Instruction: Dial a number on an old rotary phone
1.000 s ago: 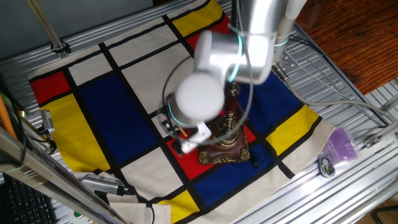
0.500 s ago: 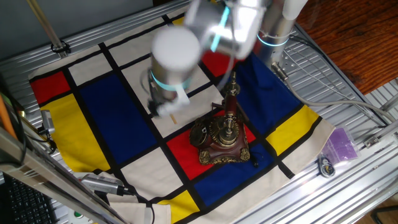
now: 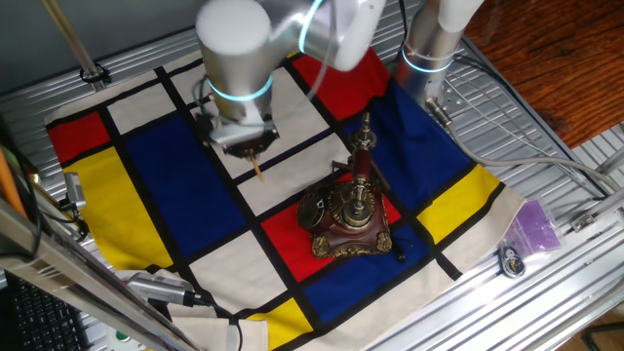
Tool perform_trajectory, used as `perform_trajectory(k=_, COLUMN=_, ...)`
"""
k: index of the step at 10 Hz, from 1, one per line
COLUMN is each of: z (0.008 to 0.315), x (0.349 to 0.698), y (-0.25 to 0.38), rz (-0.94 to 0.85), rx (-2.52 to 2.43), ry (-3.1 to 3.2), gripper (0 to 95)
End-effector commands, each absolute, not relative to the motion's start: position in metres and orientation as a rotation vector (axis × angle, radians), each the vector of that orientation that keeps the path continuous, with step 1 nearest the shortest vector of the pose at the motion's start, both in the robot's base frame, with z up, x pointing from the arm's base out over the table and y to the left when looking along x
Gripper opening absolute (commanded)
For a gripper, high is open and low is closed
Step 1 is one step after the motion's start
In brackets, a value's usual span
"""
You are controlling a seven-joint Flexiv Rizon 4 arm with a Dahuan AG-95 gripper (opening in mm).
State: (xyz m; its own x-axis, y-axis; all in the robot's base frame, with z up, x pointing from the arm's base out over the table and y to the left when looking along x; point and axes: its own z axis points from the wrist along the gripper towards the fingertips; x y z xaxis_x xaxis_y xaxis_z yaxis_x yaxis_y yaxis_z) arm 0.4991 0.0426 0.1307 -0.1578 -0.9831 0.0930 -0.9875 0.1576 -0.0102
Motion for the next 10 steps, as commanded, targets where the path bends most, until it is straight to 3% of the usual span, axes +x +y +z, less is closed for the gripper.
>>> perform_trajectory(k=1, z=0.126, x=0.494, y=0.024, rz=0.154, rx=2.024, ry=-2.318, gripper=0.0)
perform_trajectory(k=4, z=0.118, x=0.49, y=0.013, rz=0.173, rx=2.079, ry=-2.283, gripper=0.0)
perform_trajectory(k=5, z=0.118, x=0.489, y=0.013, rz=0.18, rx=2.077, ry=-2.277, gripper=19.0)
perform_trajectory(k=6, z=0.117, x=0.489, y=0.013, rz=0.178, rx=2.086, ry=-2.275, gripper=19.0)
perform_trajectory(k=7, z=0.117, x=0.489, y=0.013, rz=0.176, rx=2.095, ry=-2.273, gripper=38.0)
perform_trajectory(k=9, z=0.117, x=0.489, y=0.013, rz=0.177, rx=2.082, ry=-2.286, gripper=38.0)
perform_trajectory(k=10, z=0.117, x=0.49, y=0.014, rz=0.162, rx=1.995, ry=-2.378, gripper=19.0)
